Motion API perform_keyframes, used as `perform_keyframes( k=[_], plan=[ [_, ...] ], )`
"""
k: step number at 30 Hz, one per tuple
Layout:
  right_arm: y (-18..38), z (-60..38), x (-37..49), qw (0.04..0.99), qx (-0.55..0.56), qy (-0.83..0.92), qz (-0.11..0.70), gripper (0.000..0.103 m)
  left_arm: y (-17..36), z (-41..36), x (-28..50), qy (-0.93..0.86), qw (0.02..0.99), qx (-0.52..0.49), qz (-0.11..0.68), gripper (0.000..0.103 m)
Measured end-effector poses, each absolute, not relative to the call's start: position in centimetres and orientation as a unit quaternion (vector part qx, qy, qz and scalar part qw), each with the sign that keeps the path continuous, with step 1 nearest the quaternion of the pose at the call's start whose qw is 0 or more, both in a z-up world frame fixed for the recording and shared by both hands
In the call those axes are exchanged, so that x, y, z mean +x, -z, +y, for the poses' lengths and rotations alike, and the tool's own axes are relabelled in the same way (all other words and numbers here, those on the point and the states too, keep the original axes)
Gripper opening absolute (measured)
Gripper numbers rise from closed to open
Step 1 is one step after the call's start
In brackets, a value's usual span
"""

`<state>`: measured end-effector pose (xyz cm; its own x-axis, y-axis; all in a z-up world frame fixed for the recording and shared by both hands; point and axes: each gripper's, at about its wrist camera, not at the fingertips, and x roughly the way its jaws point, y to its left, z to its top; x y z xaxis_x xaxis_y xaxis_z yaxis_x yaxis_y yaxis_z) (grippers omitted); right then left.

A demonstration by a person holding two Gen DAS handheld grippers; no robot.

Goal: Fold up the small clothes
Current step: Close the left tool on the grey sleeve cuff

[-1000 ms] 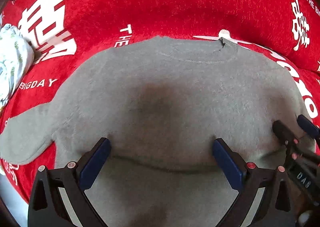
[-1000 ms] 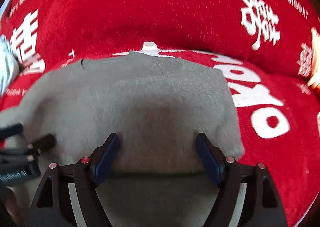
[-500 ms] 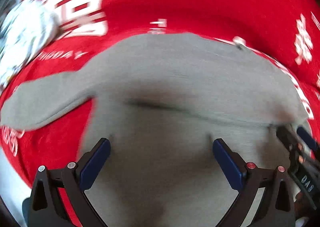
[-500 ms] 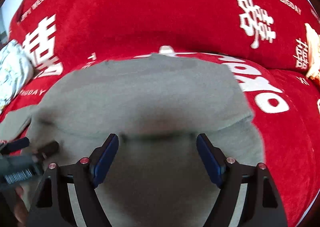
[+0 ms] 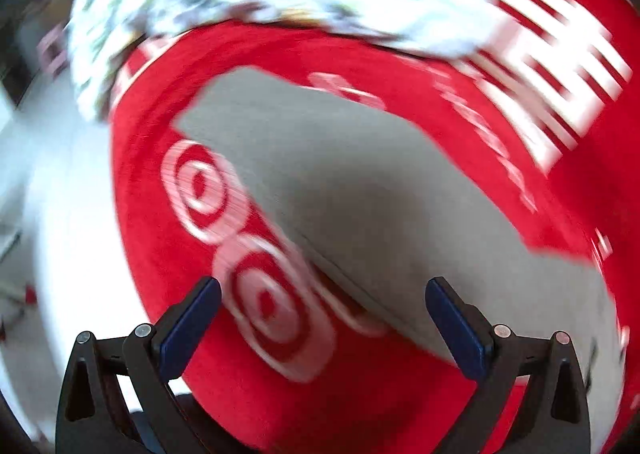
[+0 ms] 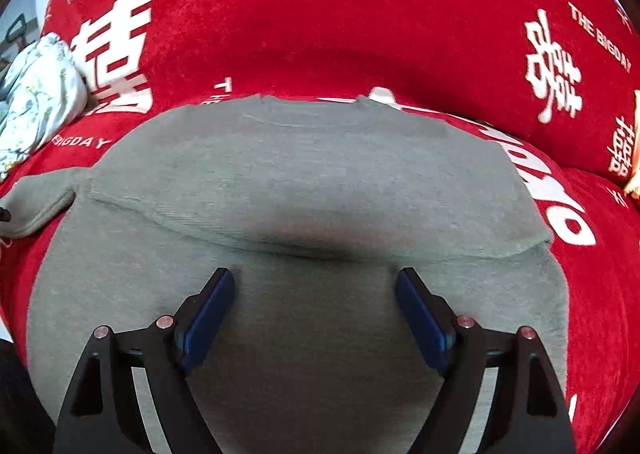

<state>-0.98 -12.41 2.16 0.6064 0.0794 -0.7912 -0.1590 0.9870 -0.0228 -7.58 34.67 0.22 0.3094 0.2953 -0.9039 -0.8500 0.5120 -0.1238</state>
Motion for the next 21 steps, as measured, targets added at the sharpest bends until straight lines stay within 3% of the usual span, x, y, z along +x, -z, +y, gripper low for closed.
perform_keyframes(
  k=[3,7,9,10,12,13,16,21],
  plan=[
    [-2.3,-10.7,-1.0,0.893,-0.056,-0.082,0.439,0.086,1.3,38.1,-7.8,-0.374,0.736,-0.359,0.435,0.102],
    [-3.0,-7.8,-1.2,0.892,-0.078,-0.108,0.432,0.086,1.1,39.0,-5.9,-0.372,0.755,-0.323,0.433,0.099],
    [-3.5,-6.4,-1.4,0.892,-0.087,-0.12,0.428,0.086,0.6,39.1,-5.2,-0.373,0.768,-0.303,0.424,0.073],
    [-3.8,-5.6,-1.4,0.892,-0.09,-0.126,0.425,0.086,0.4,39.2,-5.0,-0.369,0.772,-0.301,0.42,0.066],
    [-4.3,-4.5,-1.4,0.892,-0.095,-0.137,0.42,0.086,0.0,40.0,-5.0,-0.353,0.78,-0.315,0.409,0.024],
    [-4.5,-3.7,-1.3,0.891,-0.097,-0.142,0.419,0.086,0.0,40.4,-5.2,-0.348,0.78,-0.322,0.408,0.017],
    [-4.5,-2.1,-0.9,0.887,-0.105,-0.156,0.422,0.086,0.1,42.1,-6.6,-0.334,0.778,-0.361,0.392,0.014],
    [-4.4,1.0,-0.6,0.881,-0.118,-0.182,0.421,0.086,-0.6,42.8,-7.7,-0.347,0.792,-0.337,0.374,0.011]
  ],
)
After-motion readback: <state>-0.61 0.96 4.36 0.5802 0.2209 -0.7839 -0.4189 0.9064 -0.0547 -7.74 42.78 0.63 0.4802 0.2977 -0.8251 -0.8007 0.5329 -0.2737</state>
